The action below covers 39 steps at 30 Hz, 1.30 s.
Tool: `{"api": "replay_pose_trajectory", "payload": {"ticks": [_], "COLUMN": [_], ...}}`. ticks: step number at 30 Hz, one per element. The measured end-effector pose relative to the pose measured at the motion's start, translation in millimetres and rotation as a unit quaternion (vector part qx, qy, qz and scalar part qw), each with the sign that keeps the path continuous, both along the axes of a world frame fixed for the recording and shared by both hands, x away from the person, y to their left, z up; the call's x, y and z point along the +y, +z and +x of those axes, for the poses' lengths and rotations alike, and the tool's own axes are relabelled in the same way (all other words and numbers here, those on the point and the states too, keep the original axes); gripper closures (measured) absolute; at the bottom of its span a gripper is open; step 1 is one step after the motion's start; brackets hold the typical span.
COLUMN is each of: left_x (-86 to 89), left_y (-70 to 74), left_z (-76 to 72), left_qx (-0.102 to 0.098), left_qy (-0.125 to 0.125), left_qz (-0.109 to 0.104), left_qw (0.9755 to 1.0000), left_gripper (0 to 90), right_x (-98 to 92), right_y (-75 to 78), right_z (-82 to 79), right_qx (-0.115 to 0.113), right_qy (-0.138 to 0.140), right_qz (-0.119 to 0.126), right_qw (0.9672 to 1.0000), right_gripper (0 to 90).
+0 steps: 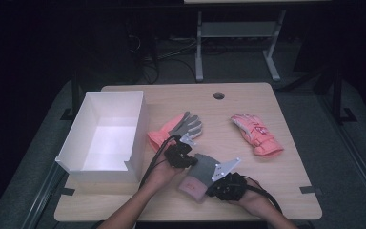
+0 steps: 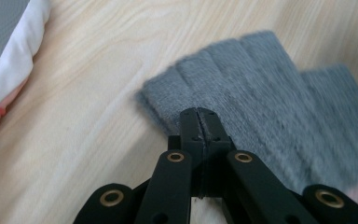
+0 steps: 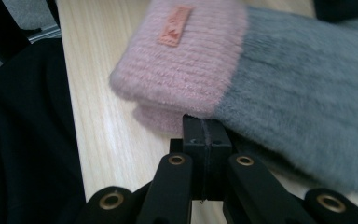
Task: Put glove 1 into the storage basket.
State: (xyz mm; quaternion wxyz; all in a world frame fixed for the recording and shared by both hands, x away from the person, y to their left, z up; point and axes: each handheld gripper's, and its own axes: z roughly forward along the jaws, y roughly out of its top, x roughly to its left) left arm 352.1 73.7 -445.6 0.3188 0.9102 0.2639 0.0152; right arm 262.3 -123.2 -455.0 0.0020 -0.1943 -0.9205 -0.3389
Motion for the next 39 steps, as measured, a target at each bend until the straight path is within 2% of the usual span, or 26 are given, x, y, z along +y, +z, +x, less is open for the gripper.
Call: {"api": "replay_pose_trajectory", "payload": {"ticks": [5, 6, 9, 10, 12, 13, 16, 17, 18, 19, 21, 24, 25, 26, 27, 28, 29, 30, 31, 32, 33, 34, 35, 36, 37, 39], "left_x": [-6.5, -9.8, -12.2, -12.2, -10.9, -7.7, -2.1, 0.4, 2.4, 4.2, 8.9, 10.0, 9.6, 8.7, 9.4, 7.5, 4.7, 2.2, 0.9, 0.9, -4.4, -4.4, -8.4, -8.4, -11.0, -14.6], "left_y": [-0.9, -1.2, -0.1, 0.1, 1.3, 4.6, 10.5, 13.6, 15.6, 17.0, 19.0, 18.5, 18.0, 17.5, 17.9, 17.0, 15.8, 14.5, 13.7, 13.7, 10.1, 10.1, 6.3, 6.3, 3.4, -2.7], "left_z": [4.2, 5.1, 4.5, 4.0, 4.0, 3.0, 1.6, -1.0, -3.4, -6.8, -12.6, -17.5, -20.7, -23.1, -24.1, -27.1, -30.8, -32.9, -33.2, -33.2, -36.1, -36.1, -36.9, -36.9, -37.3, -36.6], "left_qx": [0.000, 0.001, -0.002, -0.001, -0.001, -0.001, -0.001, 0.000, 0.000, -0.002, -0.008, -0.004, -0.002, 0.001, -0.002, 0.000, -0.003, -0.005, -0.008, -0.008, -0.011, -0.011, -0.019, -0.019, -0.020, -0.024], "left_qy": [-0.003, -0.008, -0.013, -0.008, -0.008, -0.003, -0.004, 0.000, 0.001, 0.005, 0.001, -0.005, -0.009, -0.009, -0.024, -0.020, -0.025, -0.022, -0.031, -0.031, -0.030, -0.030, -0.040, -0.040, -0.035, -0.036], "left_qz": [-0.009, -0.009, -0.007, -0.018, -0.019, -0.029, -0.033, -0.040, -0.046, -0.053, -0.043, -0.038, -0.033, -0.034, -0.019, -0.022, -0.013, -0.012, -0.004, -0.004, -0.001, -0.001, 0.016, 0.016, 0.017, 0.031], "left_qw": [1.0000, 0.9999, 0.9999, 0.9998, 0.9998, 0.9996, 0.9994, 0.9992, 0.9989, 0.9986, 0.9990, 0.9992, 0.9994, 0.9994, 0.9995, 0.9996, 0.9996, 0.9997, 0.9995, 0.9995, 0.9995, 0.9995, 0.9989, 0.9989, 0.9991, 0.9986], "left_gripper": [89.6, 89.6, 89.6, 89.6, 89.5, 89.3, 82.2, 77.4, 77.4, 73.2, 54.1, 39.3, 39.3, 35.1, 32.8, 29.1, 22.8, 20.8, 18.3, 16.9, 16.0, 15.2, 15.0, 14.5, 14.5, 13.4], "right_x": [11.2, 17.8, 23.1, 23.3, 21.6, 19.8, 13.5, 4.3, 4.3, -0.9, -17.6, -28.9, -34.7, -41.9, -45.9, -51.2, -61.0, -65.7, -70.1, -70.1, -79.6, -79.6, -84.5, -84.5, -85.8, -86.3], "right_y": [0.3, -1.1, -2.4, -2.2, -0.7, 0.5, 3.8, 7.4, 7.4, 8.8, 11.5, 12.7, 12.7, 13.1, 12.9, 12.5, 10.7, 9.9, 9.2, 9.2, 8.7, 8.7, 9.2, 9.2, 9.3, 7.7], "right_z": [-0.4, 0.8, 2.1, 2.3, 1.8, 0.7, -2.3, -4.0, -4.0, -4.6, -4.9, -3.4, -2.5, -2.2, -2.2, -2.6, -3.7, -4.3, -4.6, -4.6, -3.6, -3.6, -0.1, -0.1, 1.5, 3.7], "right_qx": [0.004, -0.007, -0.008, -0.008, -0.009, -0.009, 0.001, -0.001, -0.001, 0.000, -0.009, -0.013, -0.017, -0.015, -0.015, -0.018, -0.019, -0.021, -0.023, -0.023, -0.022, -0.022, -0.021, -0.021, -0.021, -0.021], "right_qy": [0.003, 0.015, 0.022, 0.021, 0.020, 0.018, 0.007, -0.008, -0.008, -0.015, -0.044, -0.062, -0.070, -0.085, -0.090, -0.098, -0.114, -0.124, -0.134, -0.134, -0.149, -0.149, -0.162, -0.162, -0.170, -0.182], "right_qz": [0.005, 0.005, 0.006, 0.008, 0.011, 0.013, 0.023, 0.027, 0.027, 0.032, 0.032, 0.031, 0.033, 0.036, 0.037, 0.035, 0.034, 0.031, 0.030, 0.030, 0.028, 0.028, 0.030, 0.030, 0.033, 0.031], "right_qw": [1.0000, 0.9999, 0.9997, 0.9997, 0.9997, 0.9997, 0.9997, 0.9996, 0.9996, 0.9994, 0.9985, 0.9975, 0.9969, 0.9956, 0.9951, 0.9944, 0.9927, 0.9916, 0.9903, 0.9903, 0.9881, 0.9881, 0.9862, 0.9862, 0.9847, 0.9825], "right_gripper": [90.0, 90.0, 90.0, 90.0, 90.0, 90.0, 88.7, 80.6, 80.6, 77.7, 68.7, 63.2, 60.7, 58.3, 56.5, 53.7, 48.7, 45.3, 42.8, 42.8, 38.3, 38.3, 32.4, 32.4, 30.6, 21.5]}}
